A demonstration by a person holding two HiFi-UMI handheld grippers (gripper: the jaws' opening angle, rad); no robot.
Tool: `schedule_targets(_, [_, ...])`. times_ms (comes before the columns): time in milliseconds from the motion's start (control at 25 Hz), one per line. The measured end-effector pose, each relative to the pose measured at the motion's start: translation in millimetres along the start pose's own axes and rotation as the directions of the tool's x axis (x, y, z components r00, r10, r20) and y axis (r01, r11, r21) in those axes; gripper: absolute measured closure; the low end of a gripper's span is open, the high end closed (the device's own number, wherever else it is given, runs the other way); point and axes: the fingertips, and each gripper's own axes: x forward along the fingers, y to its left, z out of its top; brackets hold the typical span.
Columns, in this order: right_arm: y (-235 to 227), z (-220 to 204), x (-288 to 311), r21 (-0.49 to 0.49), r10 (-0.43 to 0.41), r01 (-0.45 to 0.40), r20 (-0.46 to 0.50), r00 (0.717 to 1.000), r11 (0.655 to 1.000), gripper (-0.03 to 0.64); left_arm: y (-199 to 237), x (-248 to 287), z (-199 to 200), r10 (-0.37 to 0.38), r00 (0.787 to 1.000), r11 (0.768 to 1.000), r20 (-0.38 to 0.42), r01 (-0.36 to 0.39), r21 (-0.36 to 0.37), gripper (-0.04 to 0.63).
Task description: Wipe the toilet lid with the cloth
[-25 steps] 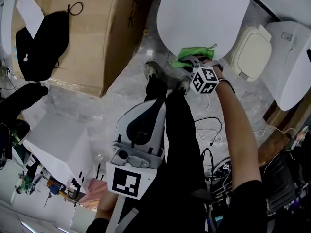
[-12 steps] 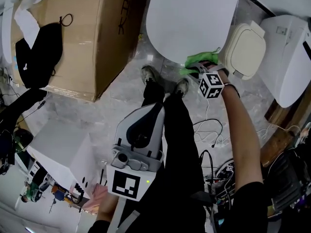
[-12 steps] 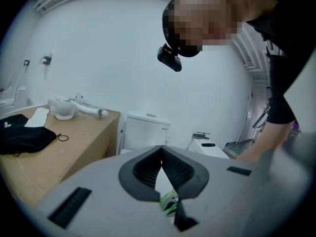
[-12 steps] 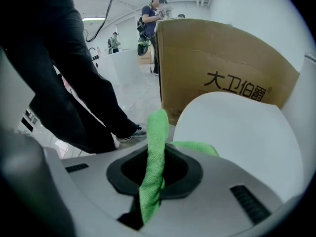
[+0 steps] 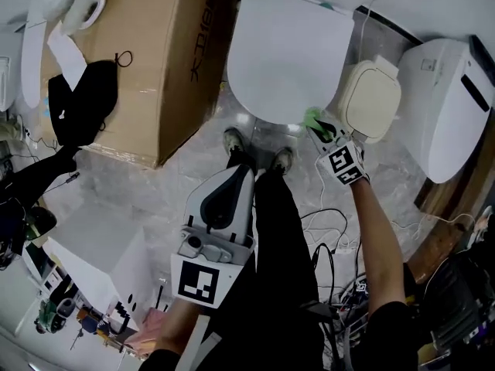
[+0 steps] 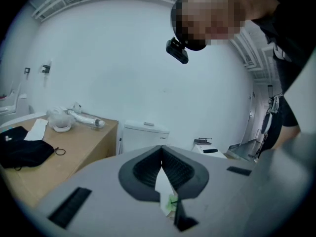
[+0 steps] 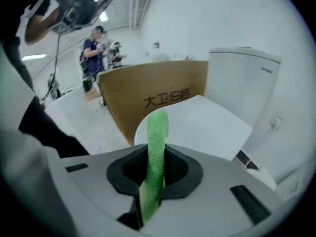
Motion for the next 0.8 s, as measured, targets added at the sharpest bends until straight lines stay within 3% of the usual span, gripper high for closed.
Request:
schedule_targets(80, [-24.1, 23.3, -16.5, 0.171, -0.088, 0.071, 0.093, 0.992, 0.983, 0.563, -3.5, 5.7, 12.1, 0.002, 1.0, 1.0, 0.01, -0.002, 0.001, 0.588])
schedule_targets(160, [-49.0, 46.2, -30.1, 0.313, -0.187, 0.127, 0.168, 0.968, 0.941, 0.563, -4.9, 12.1, 22.1, -0.002, 1.0, 1.0, 0.019, 0.001, 0.008, 0.588])
schedule_targets(320, [-98.9, 78.6, -48.2, 0.497, -0.403, 0.255, 0.218, 0.889, 0.83, 0.563, 3.5, 30.2, 31.0, -0.01, 1.0, 1.0, 0.023, 0.01, 0.014, 0.588])
schedule_targets(440, [-131.9, 96.3, -44.9, 0.554, -0.479, 0.299, 0.212, 0.852, 0.777, 0.563, 18.6, 50.3, 35.2, -0.017, 0.999, 1.0, 0.027, 0.017, 0.014, 0.588])
schedule_targets(800, [-216.0, 144.1, -5.3, 0.603, -0.597, 0.396, 0.173, 0.783, 0.693, 0.563, 80.0, 104.4, 52.2, -0.076, 0.997, 0.997, -0.002, 0.076, -0.011, 0.588])
